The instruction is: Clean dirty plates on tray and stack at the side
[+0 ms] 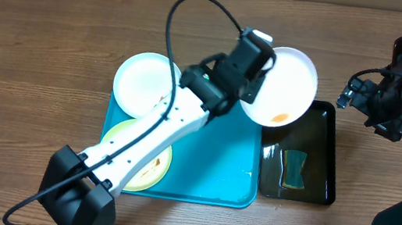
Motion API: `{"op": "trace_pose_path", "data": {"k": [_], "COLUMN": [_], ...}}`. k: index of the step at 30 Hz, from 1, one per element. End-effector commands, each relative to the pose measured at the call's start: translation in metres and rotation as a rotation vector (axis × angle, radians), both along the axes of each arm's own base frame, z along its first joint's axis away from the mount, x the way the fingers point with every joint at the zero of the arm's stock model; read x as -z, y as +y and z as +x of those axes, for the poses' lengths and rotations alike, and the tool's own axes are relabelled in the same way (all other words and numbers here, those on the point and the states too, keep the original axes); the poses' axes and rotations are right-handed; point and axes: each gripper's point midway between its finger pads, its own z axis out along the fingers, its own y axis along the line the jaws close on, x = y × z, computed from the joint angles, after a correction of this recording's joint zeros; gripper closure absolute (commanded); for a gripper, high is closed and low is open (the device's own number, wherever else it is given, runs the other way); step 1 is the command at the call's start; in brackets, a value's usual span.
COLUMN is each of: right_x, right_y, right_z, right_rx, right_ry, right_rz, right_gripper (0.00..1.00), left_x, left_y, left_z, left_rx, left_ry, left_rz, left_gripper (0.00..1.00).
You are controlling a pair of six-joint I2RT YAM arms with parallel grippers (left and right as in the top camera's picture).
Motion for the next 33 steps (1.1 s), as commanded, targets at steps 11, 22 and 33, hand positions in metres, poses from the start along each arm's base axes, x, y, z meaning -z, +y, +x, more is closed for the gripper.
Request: {"op": "trace_pose_path", "data": {"k": [11, 22, 33], "right_x": [-0.01, -0.01, -0.01], "right_y": [-0.004, -0.004, -0.004], "right_z": [0.004, 0.004, 0.004], "right_rx": [0.001, 0.001, 0.001], "right_ry": [-0.036, -0.036, -0.036], "right_rz": [-0.015, -0.015, -0.015], "right_gripper": [0.0, 0.0, 0.0], "left_x": [-0.067, -0.063, -0.033], "left_y": [-0.029, -0.057, -0.069], "left_z": [0.0, -0.003, 0.003], "left_rx": [-0.027, 0.06, 0.076], "left_ry": [-0.312, -0.444, -0.484], "left_rz": [0.049, 0.241, 0.409], "left_gripper": [0.96, 0.96, 0.96]}}
